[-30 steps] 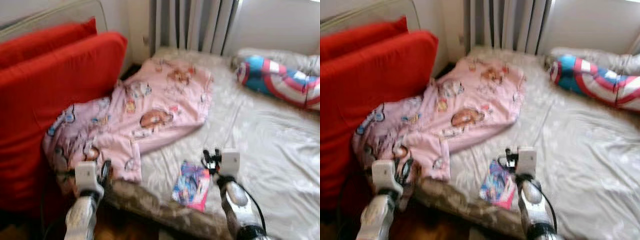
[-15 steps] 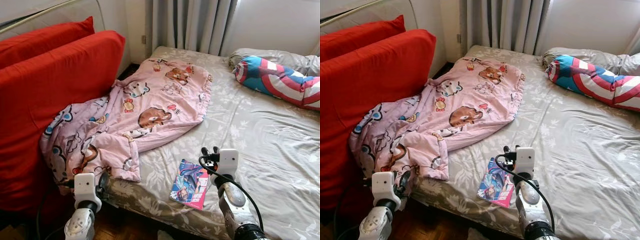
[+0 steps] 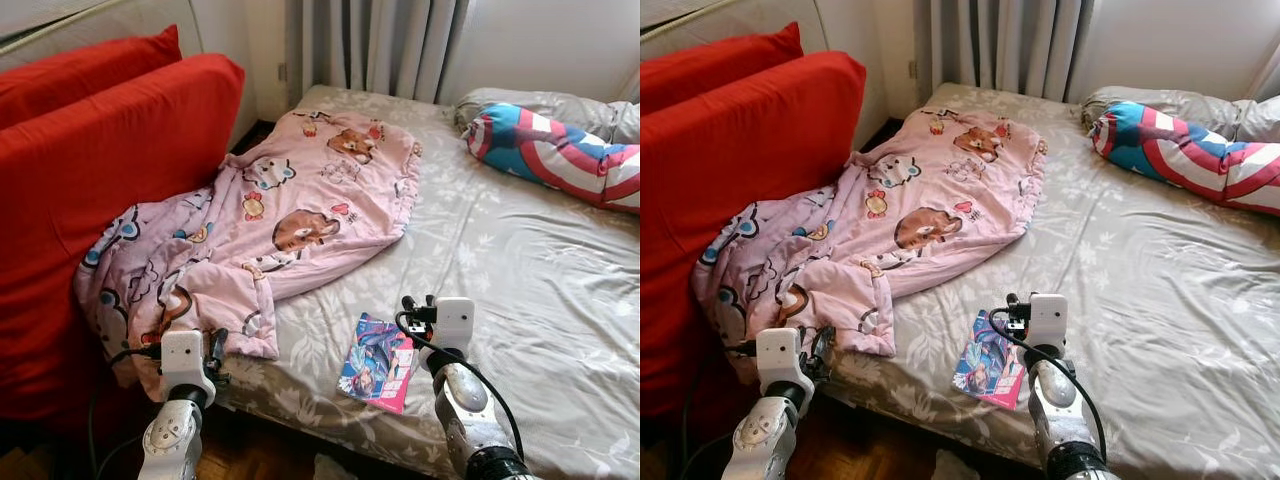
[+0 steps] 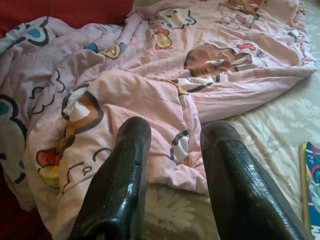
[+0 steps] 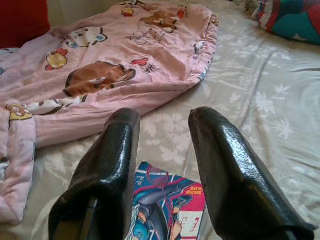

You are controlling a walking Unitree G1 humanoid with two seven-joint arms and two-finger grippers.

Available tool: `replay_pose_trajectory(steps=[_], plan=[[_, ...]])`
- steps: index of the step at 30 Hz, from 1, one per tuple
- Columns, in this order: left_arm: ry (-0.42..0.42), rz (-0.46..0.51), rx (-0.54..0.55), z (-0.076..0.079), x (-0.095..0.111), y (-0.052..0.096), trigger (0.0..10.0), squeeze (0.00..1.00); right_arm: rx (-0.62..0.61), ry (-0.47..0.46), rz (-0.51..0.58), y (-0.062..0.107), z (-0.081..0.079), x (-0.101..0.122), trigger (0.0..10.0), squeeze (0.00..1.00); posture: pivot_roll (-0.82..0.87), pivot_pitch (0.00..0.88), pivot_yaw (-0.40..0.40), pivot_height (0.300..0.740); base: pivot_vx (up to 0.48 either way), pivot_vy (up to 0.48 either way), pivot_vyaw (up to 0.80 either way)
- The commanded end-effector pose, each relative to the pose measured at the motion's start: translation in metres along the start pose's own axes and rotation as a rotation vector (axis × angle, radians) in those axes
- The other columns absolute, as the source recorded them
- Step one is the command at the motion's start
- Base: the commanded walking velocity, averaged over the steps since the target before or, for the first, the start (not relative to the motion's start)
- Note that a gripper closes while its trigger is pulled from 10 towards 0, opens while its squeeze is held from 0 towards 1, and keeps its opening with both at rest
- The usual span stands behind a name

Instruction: Clean up the room

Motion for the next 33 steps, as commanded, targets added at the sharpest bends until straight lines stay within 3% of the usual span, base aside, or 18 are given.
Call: replay_pose_trajectory(steps=[1,11,15,33], plan=[[-0.008,-0.017,0.006,-0.0015,-0.0027,0.0024,10.0,0.0,0.015,-0.002,-0.009,0.0015,-0.003,-0.0025,10.0,0.0,-0.08,0.055,-0.028,0.675,0.0,0.0,0.0],[-0.005,-0.018,-0.006,0.002,-0.002,0.003,10.0,0.0,0.014,0.01,-0.049,0.0021,-0.0032,-0.0074,10.0,0.0,-0.08,0.042,-0.026,0.675,0.0,0.0,0.0],[-0.002,-0.013,-0.008,0.0025,-0.0003,0.0022,10.0,0.0,0.018,0.008,-0.041,0.0021,-0.0044,-0.0066,10.0,0.0,-0.08,0.037,-0.026,0.65,0.0,0.0,0.0],[0.009,-0.023,0.001,0.0024,-0.0019,0.0013,10.0,0.0,0.042,-0.007,-0.043,0.0037,-0.0076,-0.0088,10.0,0.0,-0.08,0.053,-0.029,0.65,0.0,0.0,0.0]])
Point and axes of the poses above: a point about 5 cm out from each wrist's last joint towards the gripper, its own y axis pointing back from the gripper into the wrist, its own x axis along the axis of the wrist's last joint, z = x × y, the point moved 1 cm from there along -y, pointing out of the wrist towards the gripper, and after that the axes turned 15 degrees about y, right-handed, at the moved point
